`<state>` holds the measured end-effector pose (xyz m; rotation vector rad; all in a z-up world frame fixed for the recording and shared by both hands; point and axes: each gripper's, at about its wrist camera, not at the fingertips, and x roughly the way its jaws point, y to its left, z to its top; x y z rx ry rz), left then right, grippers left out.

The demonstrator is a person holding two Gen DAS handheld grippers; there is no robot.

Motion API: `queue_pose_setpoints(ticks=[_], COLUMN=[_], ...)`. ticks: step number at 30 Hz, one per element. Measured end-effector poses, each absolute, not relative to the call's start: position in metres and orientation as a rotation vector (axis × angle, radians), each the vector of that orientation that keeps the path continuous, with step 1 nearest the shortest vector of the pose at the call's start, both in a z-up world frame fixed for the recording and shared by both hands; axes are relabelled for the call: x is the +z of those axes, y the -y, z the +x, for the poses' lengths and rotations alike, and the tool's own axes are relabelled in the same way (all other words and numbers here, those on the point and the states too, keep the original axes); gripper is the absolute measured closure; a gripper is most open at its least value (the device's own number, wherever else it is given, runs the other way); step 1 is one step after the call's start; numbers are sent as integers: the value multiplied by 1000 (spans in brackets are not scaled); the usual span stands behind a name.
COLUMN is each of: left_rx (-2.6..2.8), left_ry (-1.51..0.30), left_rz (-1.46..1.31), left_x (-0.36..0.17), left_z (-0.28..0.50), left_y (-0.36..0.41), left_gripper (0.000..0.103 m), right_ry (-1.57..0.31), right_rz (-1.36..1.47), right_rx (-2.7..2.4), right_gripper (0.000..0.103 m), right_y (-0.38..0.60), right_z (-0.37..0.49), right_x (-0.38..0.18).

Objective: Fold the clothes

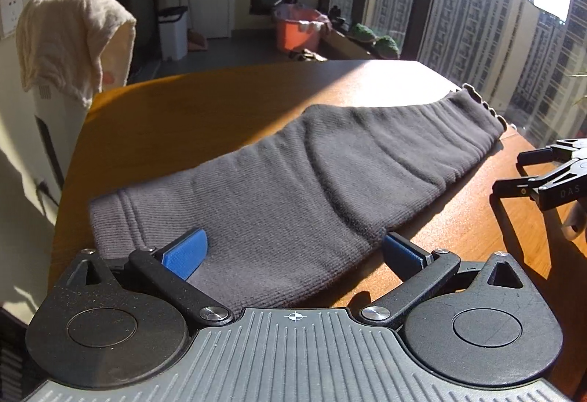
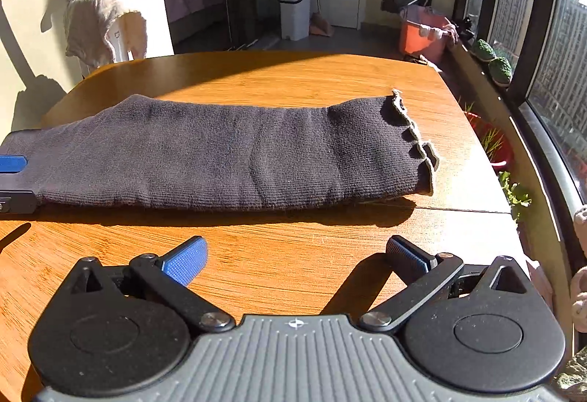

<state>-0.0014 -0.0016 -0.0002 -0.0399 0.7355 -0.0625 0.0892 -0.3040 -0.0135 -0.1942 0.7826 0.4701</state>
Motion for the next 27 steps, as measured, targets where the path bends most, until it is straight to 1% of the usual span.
queue_pose_setpoints(ticks=[4, 6, 8, 10, 11, 13, 14, 16, 17, 18, 21, 24, 27], left_rx=[-34, -22, -36, -63, -69, -60, -48, -15, -6, -7, -31, -76, -108], left_ry=[-728, -711, -676, -627, -616, -631, -645, -700, -725, -706, -714, -715, -701], left_rz=[-58, -124, -172, -180, -168, -152, -148, -147, -144, -133, -107, -125, -128], left_x=[2, 6, 10, 18, 22, 18, 14, 4, -2, -5, -7, -6, -6], left_z=[-13, -6, -3, -5, -4, 2, 8, 19, 21, 19, 6, -11, -28], left_y=[18, 3, -7, 1, 7, 16, 17, 17, 17, 16, 19, 19, 25], left_gripper=[0, 0, 0, 0, 0, 0, 0, 0, 0, 0, 0, 0, 0], right_ry=[-763, -798, -831, -744, -679, -579, -576, -628, -709, -759, -764, -804, -802], right_rz=[-184, -193, -169, -80, -84, -104, -88, -22, -45, -112, -176, -200, -228], right_rx=[465, 459, 482, 522, 526, 556, 575, 591, 570, 549, 531, 553, 569], right_gripper=[0, 0, 0, 0, 0, 0, 0, 0, 0, 0, 0, 0, 0], right_y=[308, 331, 331, 319, 315, 306, 300, 288, 280, 269, 262, 282, 312], right_z=[74, 94, 105, 107, 106, 119, 130, 160, 173, 179, 163, 137, 99], right_x=[-21, 4, 15, 21, 28, 36, 35, 23, 10, -3, -6, -3, -1])
